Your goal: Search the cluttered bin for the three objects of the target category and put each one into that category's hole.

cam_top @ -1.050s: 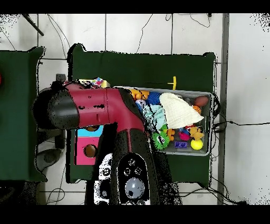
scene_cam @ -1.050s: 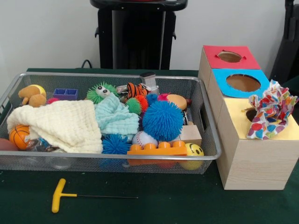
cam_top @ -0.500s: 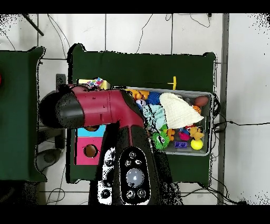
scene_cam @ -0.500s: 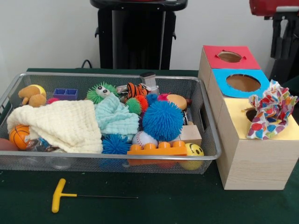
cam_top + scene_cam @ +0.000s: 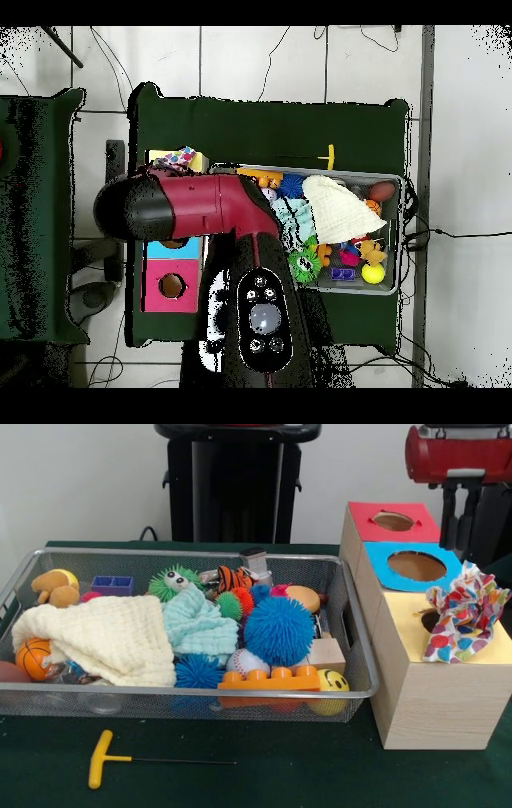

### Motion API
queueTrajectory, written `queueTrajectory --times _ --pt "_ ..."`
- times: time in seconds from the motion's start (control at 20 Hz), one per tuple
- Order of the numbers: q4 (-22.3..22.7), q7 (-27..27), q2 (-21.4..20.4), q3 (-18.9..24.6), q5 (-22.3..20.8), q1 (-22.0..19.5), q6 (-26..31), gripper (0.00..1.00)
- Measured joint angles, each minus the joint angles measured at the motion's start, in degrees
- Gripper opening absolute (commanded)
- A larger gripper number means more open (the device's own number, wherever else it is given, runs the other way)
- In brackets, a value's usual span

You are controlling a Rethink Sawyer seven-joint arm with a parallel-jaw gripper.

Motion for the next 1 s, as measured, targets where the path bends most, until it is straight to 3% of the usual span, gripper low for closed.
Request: queueTrajectory --times 1.0 --pt "0.7 0.0 1.1 0.0 -0.1 2.4 -0.6 0.0"
